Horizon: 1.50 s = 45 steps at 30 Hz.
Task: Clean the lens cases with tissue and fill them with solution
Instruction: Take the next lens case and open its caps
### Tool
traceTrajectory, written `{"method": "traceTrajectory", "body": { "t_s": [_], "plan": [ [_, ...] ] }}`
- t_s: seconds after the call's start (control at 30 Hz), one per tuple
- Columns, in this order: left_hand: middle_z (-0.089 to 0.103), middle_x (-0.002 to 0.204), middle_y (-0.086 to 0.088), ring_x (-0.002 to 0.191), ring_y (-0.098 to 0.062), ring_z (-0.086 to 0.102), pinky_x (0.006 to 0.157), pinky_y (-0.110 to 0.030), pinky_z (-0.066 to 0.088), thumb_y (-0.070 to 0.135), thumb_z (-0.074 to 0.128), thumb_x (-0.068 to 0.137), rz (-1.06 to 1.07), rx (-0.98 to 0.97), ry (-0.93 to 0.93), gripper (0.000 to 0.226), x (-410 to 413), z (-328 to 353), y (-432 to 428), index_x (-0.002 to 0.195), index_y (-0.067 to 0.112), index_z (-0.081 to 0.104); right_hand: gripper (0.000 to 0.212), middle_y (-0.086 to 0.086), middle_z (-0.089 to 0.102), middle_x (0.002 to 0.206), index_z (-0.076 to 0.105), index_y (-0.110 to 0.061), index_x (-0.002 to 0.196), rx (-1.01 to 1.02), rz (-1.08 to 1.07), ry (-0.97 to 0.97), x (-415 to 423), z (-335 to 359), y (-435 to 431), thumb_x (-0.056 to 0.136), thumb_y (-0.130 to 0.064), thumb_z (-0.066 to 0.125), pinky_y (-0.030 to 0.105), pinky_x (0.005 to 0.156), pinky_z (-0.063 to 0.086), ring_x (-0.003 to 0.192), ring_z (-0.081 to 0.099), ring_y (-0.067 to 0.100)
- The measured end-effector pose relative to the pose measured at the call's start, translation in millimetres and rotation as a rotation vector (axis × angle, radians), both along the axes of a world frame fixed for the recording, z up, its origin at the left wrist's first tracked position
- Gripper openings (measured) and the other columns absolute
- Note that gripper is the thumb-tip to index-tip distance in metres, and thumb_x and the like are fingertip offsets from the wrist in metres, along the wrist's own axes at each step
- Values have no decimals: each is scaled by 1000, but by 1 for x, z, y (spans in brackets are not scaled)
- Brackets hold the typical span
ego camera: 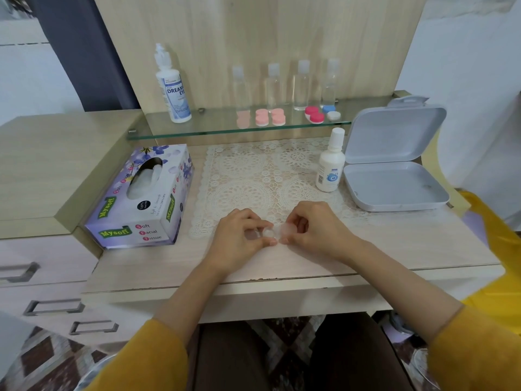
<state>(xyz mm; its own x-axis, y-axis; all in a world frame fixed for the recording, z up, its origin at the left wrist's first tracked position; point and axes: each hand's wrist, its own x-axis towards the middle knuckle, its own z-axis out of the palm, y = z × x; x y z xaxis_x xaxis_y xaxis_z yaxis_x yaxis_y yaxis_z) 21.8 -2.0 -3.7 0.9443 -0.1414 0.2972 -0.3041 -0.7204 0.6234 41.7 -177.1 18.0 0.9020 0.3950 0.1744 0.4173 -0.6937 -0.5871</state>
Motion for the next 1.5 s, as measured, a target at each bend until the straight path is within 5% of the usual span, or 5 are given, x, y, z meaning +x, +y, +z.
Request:
{"method": "traceTrajectory", "body": {
  "t_s": [0.33, 0.47, 1.17, 1.37, 1.5],
  "plan": [
    [57, 77, 18, 79, 3, 45, 84, -33, 39, 52, 65, 57, 7, -36, -7, 41, 0, -3, 0, 88, 27, 74, 28, -1, 60, 92, 69, -11, 106, -50, 246, -37, 2, 5, -9, 79, -11, 68, 7, 65, 37, 66, 46, -5],
    [57, 77, 20, 80, 4, 45, 85, -32, 39, 66, 54, 54, 7, -36, -5, 54, -1, -4, 1, 89, 29, 74, 32, 0, 52, 92, 62, -9, 96, -156, 84, -27, 3, 5, -5, 73, -27, 74, 20, 66, 38, 70, 45, 8],
    [54, 75, 22, 80, 6, 43, 86, -35, 38, 50, 68, 61, 17, -41, -19, 37, 0, -6, 1, 90, 28, 74, 24, 2, 62, 97, 68, -9, 104, -257, 164, -31, 6, 17, 2, 84, -7, 54, 10, 60, 34, 64, 40, -1],
    [54, 77, 21, 82, -3, 44, 86, -34, 38, 51, 67, 61, 25, -23, -13, 40, 0, -5, 1, 92, 27, 74, 18, 13, 62, 82, 64, 2, 81, -286, 81, -26, 3, 19, 6, 80, -14, 54, 37, 67, 47, 75, 53, 24],
    [53, 76, 22, 80, 3, 42, 88, -34, 37, 38, 78, 67, 21, -23, -12, 28, 0, -5, 1, 93, 26, 73, 25, 4, 64, 94, 70, -8, 95, -312, 186, -40, 6, 23, 4, 78, -1, 54, 19, 61, 38, 66, 42, 5]
  ]
}}
